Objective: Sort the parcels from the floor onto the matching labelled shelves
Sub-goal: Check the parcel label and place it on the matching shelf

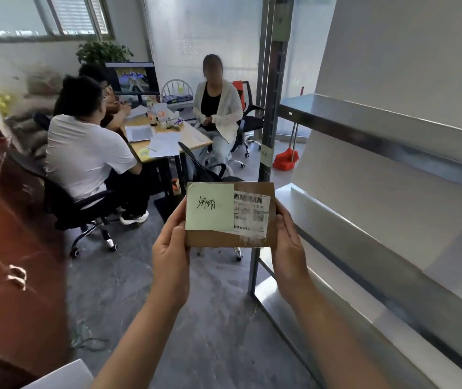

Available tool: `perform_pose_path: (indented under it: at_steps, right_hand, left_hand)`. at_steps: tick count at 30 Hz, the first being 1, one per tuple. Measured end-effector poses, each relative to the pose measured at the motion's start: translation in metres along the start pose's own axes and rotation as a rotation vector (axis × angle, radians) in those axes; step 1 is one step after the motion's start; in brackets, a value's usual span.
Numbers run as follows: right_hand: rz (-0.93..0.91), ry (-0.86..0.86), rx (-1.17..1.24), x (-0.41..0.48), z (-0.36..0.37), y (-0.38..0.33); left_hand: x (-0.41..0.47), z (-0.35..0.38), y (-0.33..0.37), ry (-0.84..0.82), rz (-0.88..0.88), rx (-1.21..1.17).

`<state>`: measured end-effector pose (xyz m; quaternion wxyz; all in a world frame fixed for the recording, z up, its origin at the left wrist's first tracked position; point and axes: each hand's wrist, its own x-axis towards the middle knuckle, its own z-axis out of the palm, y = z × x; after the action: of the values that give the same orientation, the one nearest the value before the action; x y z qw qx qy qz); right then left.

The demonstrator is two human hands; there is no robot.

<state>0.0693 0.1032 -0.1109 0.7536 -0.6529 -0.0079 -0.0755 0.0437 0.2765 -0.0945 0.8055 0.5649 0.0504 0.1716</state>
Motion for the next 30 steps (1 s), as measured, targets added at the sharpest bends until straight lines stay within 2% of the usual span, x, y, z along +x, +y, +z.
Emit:
perform_pose_path:
  at_steps: [9,17,23,30]
  right_hand:
    - [0.016,-0.057,0.018,0.111,0.005,0.014]
    - [0.014,-0.045,-0.027,0.169,0.013,0.026]
    - [0.017,0.004,-0.026,0.206,0.032,0.039]
    - [0.025,0.171,-0.063,0.253,0.072,0.052]
  left_hand:
    - [0.093,0.033,-0.026,0.061,0.016,0.020]
    - [0.149,0.043,-0.043,0.070,-0.016,0.014]
    - [0.207,0.037,-0.058,0.017,-0.066,0.021]
    - [0.294,0.027,-0.069,-0.142,-0.129,0.007]
